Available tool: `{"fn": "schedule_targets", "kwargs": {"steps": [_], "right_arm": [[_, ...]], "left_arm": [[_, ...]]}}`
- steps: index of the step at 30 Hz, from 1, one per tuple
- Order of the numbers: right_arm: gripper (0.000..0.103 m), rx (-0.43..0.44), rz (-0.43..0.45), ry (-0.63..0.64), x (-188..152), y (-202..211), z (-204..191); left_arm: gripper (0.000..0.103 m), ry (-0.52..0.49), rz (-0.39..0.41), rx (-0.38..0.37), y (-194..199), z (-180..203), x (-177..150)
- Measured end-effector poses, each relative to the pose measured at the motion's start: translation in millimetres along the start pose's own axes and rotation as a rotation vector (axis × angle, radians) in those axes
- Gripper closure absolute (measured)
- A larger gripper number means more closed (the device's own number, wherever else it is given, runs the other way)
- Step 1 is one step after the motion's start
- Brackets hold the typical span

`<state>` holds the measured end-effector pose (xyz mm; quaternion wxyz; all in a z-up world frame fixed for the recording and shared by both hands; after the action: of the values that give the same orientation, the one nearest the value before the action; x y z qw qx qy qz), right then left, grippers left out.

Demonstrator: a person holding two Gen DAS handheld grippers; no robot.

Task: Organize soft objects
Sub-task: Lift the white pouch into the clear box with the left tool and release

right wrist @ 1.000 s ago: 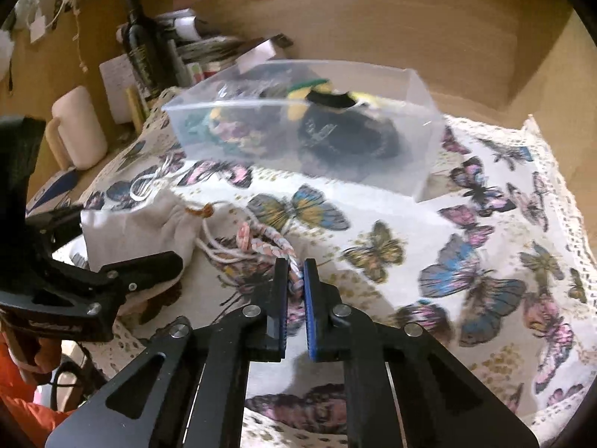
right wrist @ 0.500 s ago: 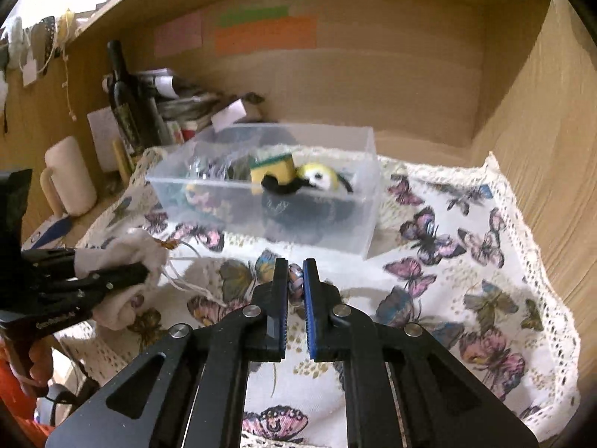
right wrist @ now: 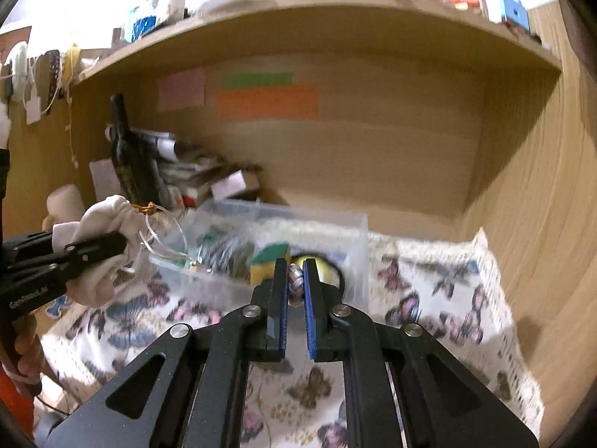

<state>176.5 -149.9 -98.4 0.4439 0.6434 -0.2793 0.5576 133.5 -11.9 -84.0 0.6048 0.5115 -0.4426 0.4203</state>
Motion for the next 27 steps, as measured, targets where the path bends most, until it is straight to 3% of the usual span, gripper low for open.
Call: {"fn": "schedule_targets", "kwargs": {"steps": [9, 20, 27], "right_arm": [[0.096, -0.044, 0.031, 0.028, 20.4, -25.1, 8.4], [0.096, -0.087, -0.108, 0.019, -20.0, -69.2, 25.4], [0.096, -0.100, -0.201, 0.011, -46.8, -91.1, 31.4]], "left_arm": [[0.086, -0.023, 0.070, 0.029, -31.6, -14.9, 34.6], [0.086, 0.001, -0.050, 0.089, -100.0, -46.9, 11.0], [0.083, 0.029, -0.138, 0.055, -123.5, -45.1, -13.6]]}}
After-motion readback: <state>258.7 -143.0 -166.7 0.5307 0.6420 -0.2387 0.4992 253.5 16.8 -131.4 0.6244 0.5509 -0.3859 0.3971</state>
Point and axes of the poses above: each gripper's, at about its wrist camera, not at the fingertips, and y roughly against the way its jaws point, z to its right, x to its top, the point moved 10 cm from there along -y, roughly the way its jaws point, and after that the axes turned 12 degrees about z, right-handed, at the moved point
